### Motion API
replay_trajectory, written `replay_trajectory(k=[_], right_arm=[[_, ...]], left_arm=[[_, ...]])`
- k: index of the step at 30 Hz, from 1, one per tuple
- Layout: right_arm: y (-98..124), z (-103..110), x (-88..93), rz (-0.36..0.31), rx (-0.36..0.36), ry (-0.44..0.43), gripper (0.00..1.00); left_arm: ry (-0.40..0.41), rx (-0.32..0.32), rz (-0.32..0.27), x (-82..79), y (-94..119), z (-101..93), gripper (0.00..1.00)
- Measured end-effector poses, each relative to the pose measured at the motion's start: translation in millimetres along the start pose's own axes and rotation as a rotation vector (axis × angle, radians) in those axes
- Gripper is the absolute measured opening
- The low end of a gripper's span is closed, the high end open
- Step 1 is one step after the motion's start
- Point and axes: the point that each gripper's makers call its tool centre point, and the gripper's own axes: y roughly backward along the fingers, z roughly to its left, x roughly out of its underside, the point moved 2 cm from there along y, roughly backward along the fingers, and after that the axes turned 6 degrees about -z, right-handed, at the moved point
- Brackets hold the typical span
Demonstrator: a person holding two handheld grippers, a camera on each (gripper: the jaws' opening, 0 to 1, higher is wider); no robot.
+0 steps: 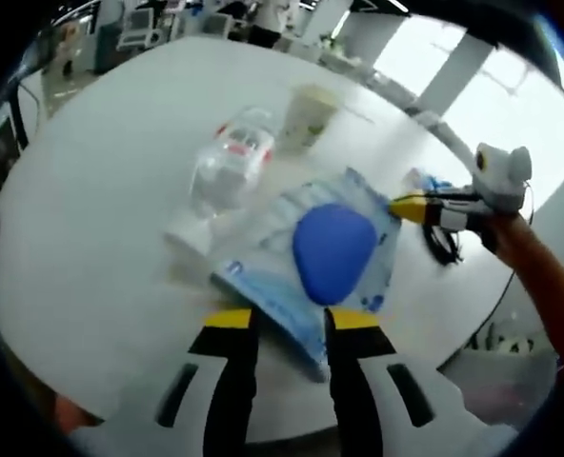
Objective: Arrange the tabletop items into an orderly group along one side of the table until the central work area is clear of visible clutter.
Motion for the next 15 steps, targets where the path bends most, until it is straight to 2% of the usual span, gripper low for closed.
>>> replay_trajectory(k=[15], right_arm=[[8.7, 0.6, 6.8, 0.003, 0.024, -0.018, 0.05]], left_arm=[[-0.071, -0.022, 0.020, 0.5, -6.8, 6.3, 0.07]])
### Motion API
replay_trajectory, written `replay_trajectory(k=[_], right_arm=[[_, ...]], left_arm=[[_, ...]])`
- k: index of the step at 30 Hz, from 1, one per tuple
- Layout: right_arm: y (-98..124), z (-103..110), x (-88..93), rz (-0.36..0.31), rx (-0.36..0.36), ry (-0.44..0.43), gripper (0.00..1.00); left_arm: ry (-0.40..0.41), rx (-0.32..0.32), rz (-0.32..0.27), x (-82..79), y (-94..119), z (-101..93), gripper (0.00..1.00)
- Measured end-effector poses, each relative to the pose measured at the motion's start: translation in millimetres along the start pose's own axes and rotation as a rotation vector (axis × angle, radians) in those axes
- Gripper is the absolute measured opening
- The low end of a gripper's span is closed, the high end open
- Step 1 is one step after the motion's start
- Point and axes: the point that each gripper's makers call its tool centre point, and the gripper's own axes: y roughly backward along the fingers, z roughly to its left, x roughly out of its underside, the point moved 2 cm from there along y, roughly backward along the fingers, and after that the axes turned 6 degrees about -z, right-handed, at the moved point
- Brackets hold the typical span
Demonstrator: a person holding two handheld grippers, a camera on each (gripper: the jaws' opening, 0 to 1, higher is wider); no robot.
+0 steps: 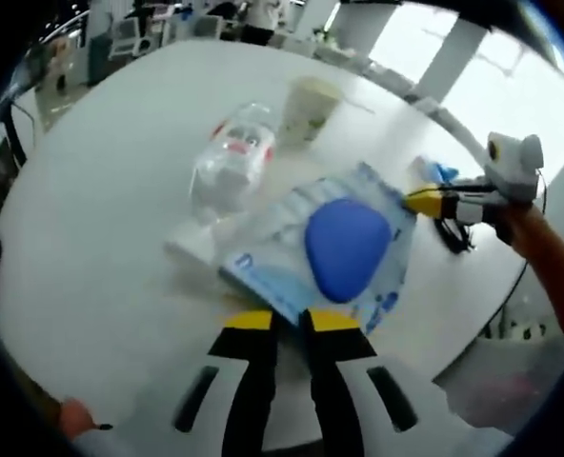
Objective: Arrange the tabletop items into an orderly group along one side of the table until the central work area is clear of visible clutter.
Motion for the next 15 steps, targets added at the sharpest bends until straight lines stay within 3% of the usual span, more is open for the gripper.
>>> replay_trajectory(k=[15], right_arm=[[18, 3, -2.1, -0.033, 0.035, -0.014, 0.01]], left_arm=[[-0.085, 0.036, -0.056, -19.9, -1, -10.5, 0.00]])
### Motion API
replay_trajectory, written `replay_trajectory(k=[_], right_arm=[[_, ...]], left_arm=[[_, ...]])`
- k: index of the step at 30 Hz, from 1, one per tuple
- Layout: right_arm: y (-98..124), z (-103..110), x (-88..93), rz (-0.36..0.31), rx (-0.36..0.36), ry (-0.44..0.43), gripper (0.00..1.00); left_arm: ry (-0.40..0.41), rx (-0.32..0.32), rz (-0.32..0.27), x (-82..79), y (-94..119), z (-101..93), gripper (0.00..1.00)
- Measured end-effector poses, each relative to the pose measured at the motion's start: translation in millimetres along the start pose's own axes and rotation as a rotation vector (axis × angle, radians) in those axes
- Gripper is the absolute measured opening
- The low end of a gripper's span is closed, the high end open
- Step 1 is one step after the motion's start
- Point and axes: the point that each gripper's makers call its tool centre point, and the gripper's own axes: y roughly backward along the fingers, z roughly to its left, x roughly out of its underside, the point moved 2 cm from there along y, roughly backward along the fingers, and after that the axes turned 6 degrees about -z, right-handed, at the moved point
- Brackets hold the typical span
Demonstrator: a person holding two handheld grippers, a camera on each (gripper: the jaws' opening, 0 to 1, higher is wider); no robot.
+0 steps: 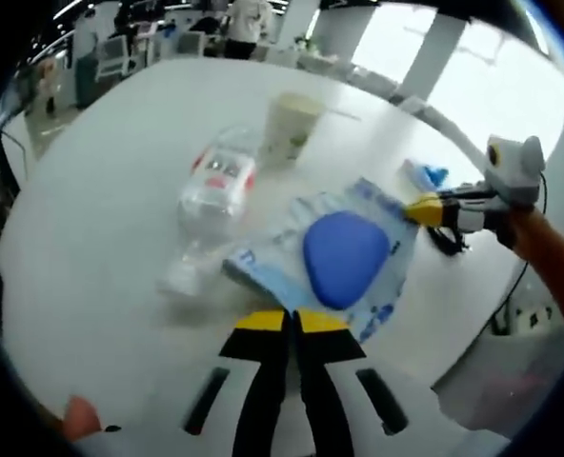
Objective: Arrange the tabletop items into an orderly group along one side of the table until the central work area is clear of visible clutter.
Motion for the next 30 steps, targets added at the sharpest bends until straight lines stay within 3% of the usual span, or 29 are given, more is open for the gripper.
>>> replay_trajectory(k=[11, 23, 30], right_arm=[[23, -8, -5.1, -0.053, 0.053, -0.056, 0.01], [56, -31, -12.8, -0.108, 0.145, -0.085, 0.01], [73, -41, -15.6, -0.129, 0.192, -0.095, 0.01]], left_arm=[[-0.044, 0.042, -0.039, -23.6, -3, -10.0, 0.00], [-0.137, 0.112, -0.070, -59.7, -16, -37.5, 0.00], [-0.151, 0.144, -0.086, -73.8, -24, -49.4, 0.00]])
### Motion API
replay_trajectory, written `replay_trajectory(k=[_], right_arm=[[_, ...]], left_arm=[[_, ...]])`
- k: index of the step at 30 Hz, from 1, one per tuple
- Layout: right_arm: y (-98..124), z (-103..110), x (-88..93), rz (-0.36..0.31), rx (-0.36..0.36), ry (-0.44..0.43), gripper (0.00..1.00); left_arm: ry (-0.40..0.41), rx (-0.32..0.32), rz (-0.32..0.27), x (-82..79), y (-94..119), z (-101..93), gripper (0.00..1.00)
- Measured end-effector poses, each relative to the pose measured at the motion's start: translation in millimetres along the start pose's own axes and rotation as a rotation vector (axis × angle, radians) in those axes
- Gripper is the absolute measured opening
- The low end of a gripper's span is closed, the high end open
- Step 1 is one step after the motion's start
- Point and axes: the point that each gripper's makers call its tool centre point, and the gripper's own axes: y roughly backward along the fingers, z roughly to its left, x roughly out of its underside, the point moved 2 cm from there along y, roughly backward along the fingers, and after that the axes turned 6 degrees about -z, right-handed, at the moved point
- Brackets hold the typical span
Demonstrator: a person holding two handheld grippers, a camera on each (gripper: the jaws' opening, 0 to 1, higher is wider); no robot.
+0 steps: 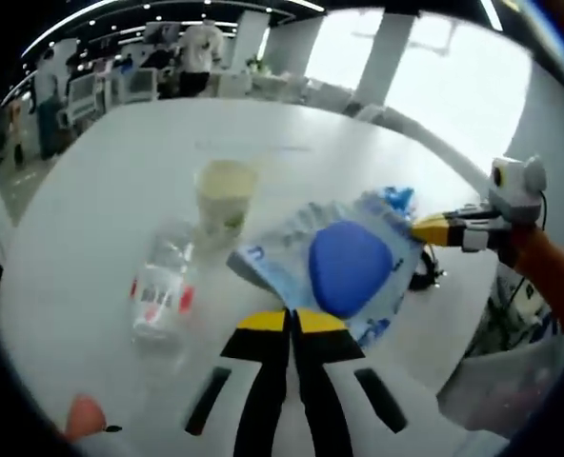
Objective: Arrange the tabletop items into an orderly group along one side of the table until the central work area is clear of visible clutter.
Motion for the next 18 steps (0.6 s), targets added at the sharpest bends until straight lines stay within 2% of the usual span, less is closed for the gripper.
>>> replay_trajectory(k=[18], right_arm=[[23, -29, -7.0, -0.029, 0.093, -0.022, 0.01]], left_arm=[[-0.093, 0.067, -0.015, -39.9, -31, -21.6, 0.00]])
